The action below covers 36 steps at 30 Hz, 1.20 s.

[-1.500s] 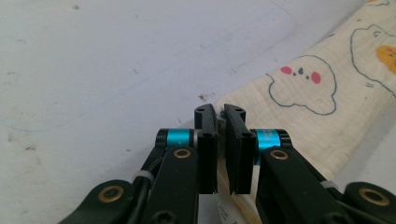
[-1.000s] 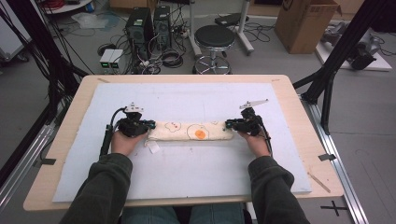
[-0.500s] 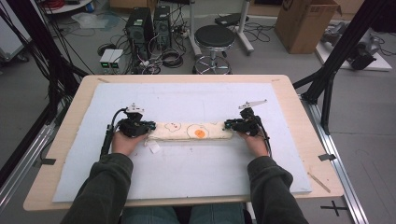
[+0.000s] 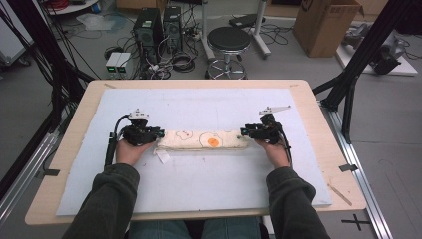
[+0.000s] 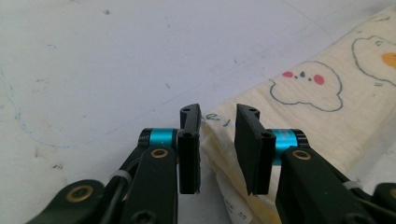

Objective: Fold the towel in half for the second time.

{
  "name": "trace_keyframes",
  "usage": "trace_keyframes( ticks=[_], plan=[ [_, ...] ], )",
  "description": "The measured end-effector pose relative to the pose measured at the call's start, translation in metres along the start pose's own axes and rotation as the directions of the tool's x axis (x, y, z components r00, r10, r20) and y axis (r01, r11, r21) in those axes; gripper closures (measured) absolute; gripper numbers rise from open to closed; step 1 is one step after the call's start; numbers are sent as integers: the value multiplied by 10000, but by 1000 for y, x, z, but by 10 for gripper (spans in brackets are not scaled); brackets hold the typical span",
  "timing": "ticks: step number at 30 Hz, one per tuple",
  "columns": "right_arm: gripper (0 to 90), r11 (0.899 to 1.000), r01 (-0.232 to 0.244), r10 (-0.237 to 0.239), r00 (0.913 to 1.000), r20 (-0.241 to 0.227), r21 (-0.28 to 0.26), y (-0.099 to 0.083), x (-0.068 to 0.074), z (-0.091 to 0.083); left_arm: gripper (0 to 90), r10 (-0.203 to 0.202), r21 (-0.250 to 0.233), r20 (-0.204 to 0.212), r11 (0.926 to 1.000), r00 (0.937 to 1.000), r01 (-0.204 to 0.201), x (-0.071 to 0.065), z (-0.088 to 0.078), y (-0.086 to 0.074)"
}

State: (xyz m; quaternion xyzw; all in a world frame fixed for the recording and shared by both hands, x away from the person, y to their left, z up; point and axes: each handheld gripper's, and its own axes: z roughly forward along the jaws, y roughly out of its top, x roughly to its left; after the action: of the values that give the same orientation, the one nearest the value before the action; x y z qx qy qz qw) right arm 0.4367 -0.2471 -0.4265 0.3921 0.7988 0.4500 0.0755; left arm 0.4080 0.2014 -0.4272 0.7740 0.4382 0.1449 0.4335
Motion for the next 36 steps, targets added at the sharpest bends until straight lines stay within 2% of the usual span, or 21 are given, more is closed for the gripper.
trace_keyframes(
  ticks=[4,11,14,17,24,28,36],
  plan=[
    [579,9992,-79,72,9998,-177,-383,1,-2,-7,661,-66,-167,62,9998,10000,67,0,-5,1],
    [468,9989,-222,213,9995,-232,-408,9,2,-17,588,27,-355,208,9994,9998,-20,-2,-13,4],
    [442,9986,-88,79,9998,-173,-523,15,6,-21,569,188,-392,268,9991,9995,-177,-3,-18,4],
    [408,9976,-70,62,9999,-123,-695,20,8,-24,526,131,-542,324,9985,9994,-113,-3,-23,5],
    [338,9971,-204,201,9998,-52,-737,21,12,-27,448,191,-846,524,9963,9984,-146,-7,-33,6],
    [290,9971,-314,308,9995,-101,-695,21,15,-28,422,306,-823,596,9963,9978,-257,-9,-38,6],
    [257,9977,-13,16,10000,43,-684,22,24,-33,392,582,-889,687,9947,9959,-520,-14,-46,3]
  ],
)
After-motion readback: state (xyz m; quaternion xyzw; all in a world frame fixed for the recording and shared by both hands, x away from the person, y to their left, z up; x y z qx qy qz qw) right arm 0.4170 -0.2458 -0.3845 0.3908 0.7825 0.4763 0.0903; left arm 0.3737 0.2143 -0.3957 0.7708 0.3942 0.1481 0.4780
